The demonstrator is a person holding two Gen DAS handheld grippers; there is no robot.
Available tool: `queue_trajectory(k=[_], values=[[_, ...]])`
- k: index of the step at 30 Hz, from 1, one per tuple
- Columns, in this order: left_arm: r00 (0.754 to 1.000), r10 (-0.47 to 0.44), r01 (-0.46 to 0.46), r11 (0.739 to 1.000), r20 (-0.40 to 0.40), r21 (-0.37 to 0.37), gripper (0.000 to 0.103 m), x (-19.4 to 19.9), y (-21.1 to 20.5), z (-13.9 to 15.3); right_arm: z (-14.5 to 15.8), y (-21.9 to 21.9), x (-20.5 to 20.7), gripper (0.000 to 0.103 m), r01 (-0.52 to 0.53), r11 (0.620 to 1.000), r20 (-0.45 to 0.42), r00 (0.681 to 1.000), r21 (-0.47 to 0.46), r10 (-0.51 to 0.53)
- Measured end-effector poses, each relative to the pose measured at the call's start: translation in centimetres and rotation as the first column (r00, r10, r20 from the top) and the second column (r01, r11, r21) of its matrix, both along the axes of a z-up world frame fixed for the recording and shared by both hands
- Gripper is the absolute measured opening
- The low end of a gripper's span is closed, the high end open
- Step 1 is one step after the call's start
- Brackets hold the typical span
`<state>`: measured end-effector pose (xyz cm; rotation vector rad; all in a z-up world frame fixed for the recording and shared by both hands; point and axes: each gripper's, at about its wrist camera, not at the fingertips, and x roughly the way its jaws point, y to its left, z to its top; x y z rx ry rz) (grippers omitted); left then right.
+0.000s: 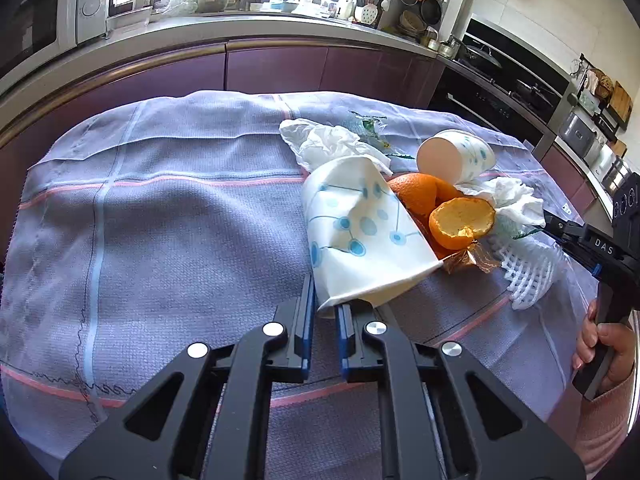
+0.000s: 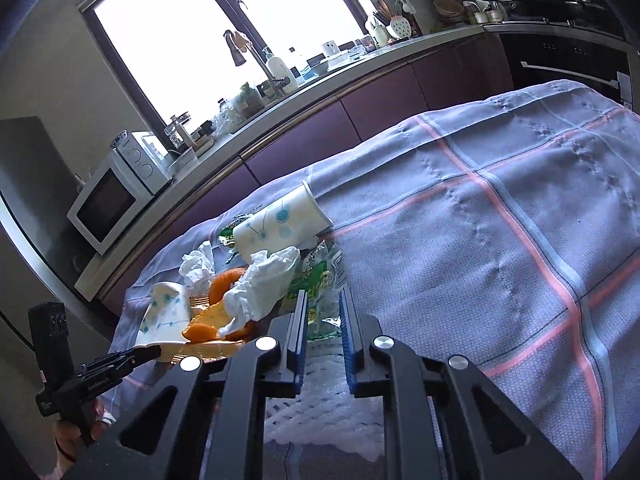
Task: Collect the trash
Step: 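Grasp the dotted paper cup with the left tool while the right tool grasps the green wrapper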
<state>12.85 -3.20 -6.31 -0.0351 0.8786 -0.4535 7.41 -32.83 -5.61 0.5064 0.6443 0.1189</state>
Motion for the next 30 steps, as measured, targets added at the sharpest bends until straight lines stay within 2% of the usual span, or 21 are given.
queue_trajectory(k=[7,9,19,30], values=[[1.000,-0.005,0.006,1.000,0.027,-0.028,0.007,-0.9,0.8,1.1,1.3,-0.1,-1.1,0.013,0.025,0.999,0.041,0.999,-0.032,-0.024],[0.999,-0.001,0.002,0.999,0.034,-0.038,0.007,-1.2,1.2,1.5,1.7,-0.2,-1.5,0.005,0.027,0.999,0.055,0.998,-0.034,-0.025],[0.998,0.019,-0.015,0.997,0.066,-0.071,0.007,-2.3,3.3,2.9,2.5,-0.5,-2.2,0.005,0.047,0.998,0.079,0.996,-0.038,-0.044],[0.993,0.047,-0.036,0.994,0.108,-0.100,0.007,-3.5,6.0,4.5,6.0,0.5,-3.7,0.001,0.026,0.999,0.192,0.981,-0.032,-0.019]])
